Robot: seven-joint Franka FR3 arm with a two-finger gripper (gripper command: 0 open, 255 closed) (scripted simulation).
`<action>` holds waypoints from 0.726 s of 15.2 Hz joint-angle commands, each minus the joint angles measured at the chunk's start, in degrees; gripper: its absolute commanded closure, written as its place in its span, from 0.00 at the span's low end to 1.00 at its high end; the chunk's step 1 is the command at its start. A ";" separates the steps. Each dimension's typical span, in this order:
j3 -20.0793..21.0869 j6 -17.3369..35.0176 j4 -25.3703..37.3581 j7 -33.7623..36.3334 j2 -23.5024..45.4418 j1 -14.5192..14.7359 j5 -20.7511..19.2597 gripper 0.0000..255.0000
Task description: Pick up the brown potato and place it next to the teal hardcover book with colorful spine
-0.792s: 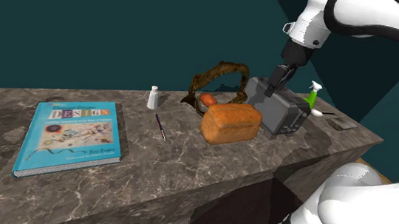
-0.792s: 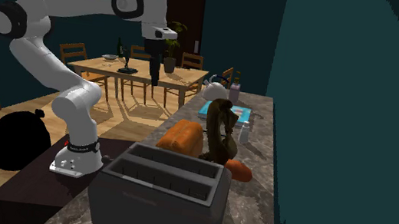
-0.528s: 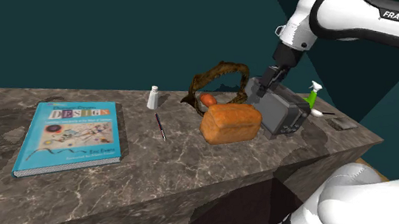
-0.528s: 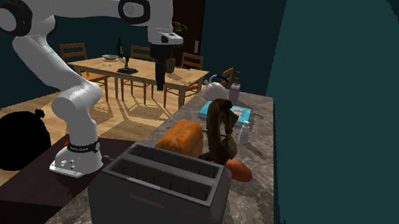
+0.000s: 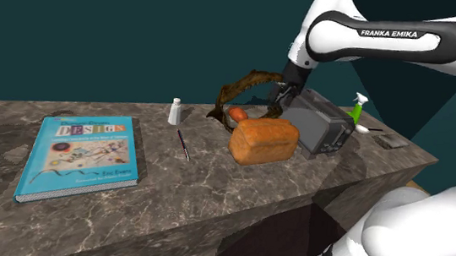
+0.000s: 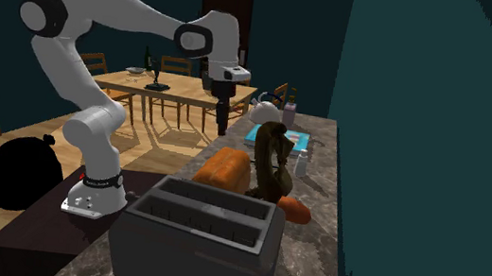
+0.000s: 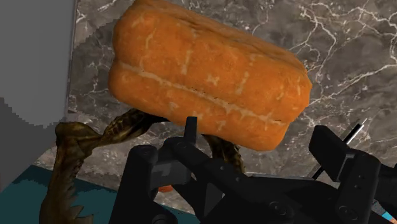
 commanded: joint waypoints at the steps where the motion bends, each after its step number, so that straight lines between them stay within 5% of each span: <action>1: -0.09 3.14 0.67 1.22 3.48 -0.43 -0.16 0.00; 11: -1.31 15.06 10.50 6.40 24.03 -2.34 -0.65 0.00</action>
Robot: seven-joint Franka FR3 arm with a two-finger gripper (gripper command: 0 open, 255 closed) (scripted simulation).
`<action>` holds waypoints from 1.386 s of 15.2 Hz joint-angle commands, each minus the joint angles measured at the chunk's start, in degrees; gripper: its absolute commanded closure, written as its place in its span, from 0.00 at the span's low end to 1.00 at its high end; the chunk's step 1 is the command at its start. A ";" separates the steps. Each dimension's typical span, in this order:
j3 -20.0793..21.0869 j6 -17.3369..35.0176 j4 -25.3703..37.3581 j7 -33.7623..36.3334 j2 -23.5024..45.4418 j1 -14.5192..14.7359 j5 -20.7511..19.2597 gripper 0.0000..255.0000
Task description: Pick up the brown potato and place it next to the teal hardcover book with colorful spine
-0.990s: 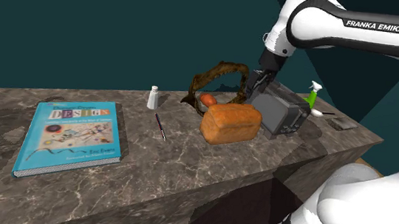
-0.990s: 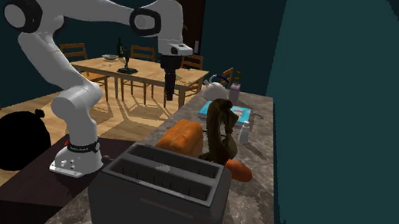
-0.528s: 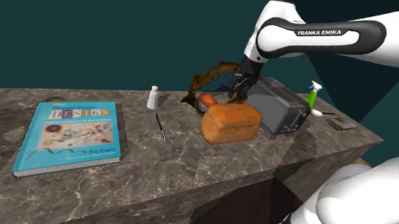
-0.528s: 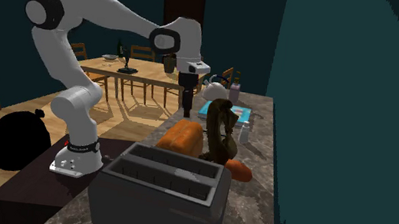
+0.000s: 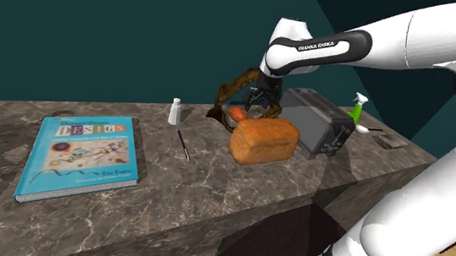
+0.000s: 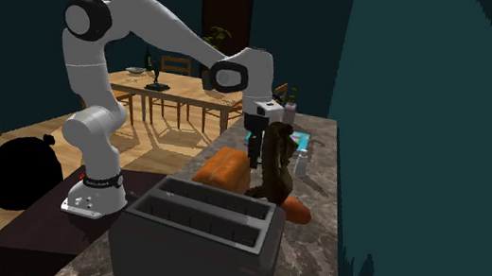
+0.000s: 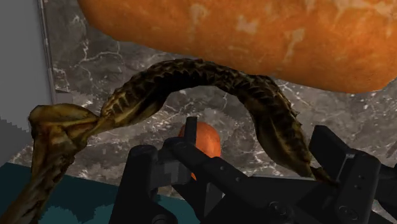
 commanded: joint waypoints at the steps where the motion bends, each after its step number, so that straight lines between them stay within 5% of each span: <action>1: -0.42 1.76 2.50 0.85 4.07 -0.45 -0.01 0.00; 9: -1.79 5.90 15.19 3.84 20.03 -1.87 0.78 0.00; 21: -1.92 10.53 14.09 3.65 23.56 -2.08 1.08 0.00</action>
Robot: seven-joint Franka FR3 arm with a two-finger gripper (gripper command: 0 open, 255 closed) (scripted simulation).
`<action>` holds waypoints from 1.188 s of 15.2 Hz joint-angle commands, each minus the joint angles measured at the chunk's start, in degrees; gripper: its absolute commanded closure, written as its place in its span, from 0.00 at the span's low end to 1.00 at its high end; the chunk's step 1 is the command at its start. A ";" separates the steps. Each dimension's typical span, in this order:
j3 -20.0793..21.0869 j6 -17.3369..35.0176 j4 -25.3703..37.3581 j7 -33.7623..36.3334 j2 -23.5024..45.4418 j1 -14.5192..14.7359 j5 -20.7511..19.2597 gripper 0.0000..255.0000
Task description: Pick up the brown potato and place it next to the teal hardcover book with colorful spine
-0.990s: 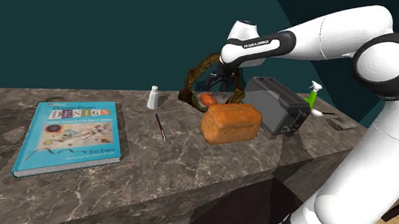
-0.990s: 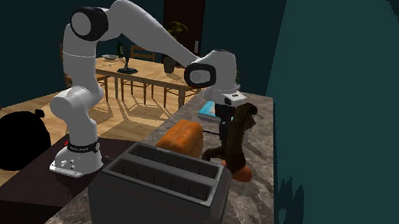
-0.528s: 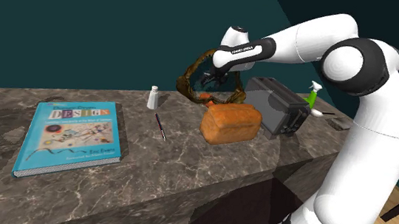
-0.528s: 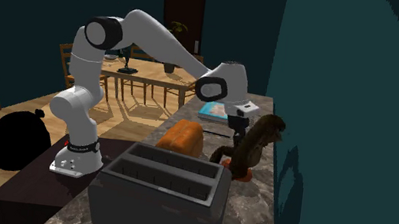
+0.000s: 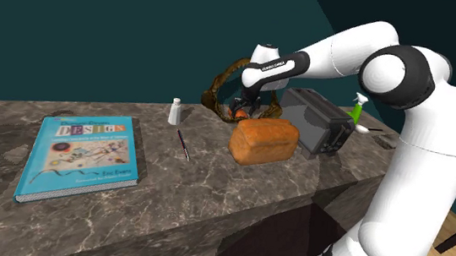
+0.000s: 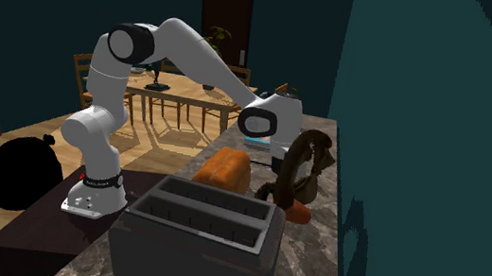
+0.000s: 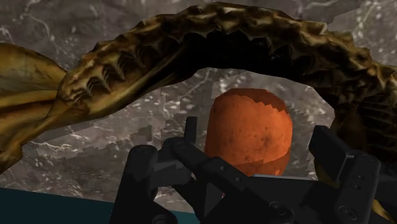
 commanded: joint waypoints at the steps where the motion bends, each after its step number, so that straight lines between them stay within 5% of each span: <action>1: 0.00 0.00 -0.02 0.00 0.03 0.00 0.00 0.00; 3: 0.00 0.00 -0.02 0.00 0.03 0.00 0.00 0.00; 4: 0.00 0.00 -0.02 0.00 0.03 0.00 0.00 1.00; 18: -0.04 -3.28 1.38 -0.14 -1.86 0.06 -0.06 1.00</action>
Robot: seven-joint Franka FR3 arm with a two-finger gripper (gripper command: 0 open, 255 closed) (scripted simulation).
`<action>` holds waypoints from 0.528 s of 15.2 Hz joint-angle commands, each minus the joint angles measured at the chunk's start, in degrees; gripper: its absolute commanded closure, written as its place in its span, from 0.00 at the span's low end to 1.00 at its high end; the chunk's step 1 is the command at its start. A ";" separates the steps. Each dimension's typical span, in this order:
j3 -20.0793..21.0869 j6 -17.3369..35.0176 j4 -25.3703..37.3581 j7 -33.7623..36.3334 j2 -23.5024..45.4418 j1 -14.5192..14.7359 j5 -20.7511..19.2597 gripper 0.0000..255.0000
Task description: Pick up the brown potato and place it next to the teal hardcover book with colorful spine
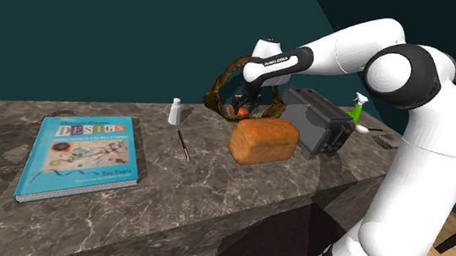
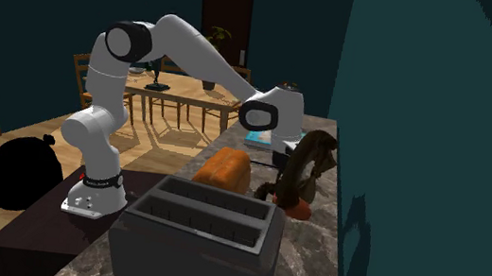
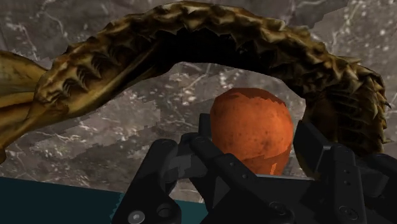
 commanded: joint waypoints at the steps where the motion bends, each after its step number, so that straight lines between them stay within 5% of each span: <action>1: -0.02 -1.38 0.66 -0.06 -0.85 0.02 -0.03 1.00; 8: -0.05 -6.12 3.25 -0.27 -3.01 0.10 -0.08 1.00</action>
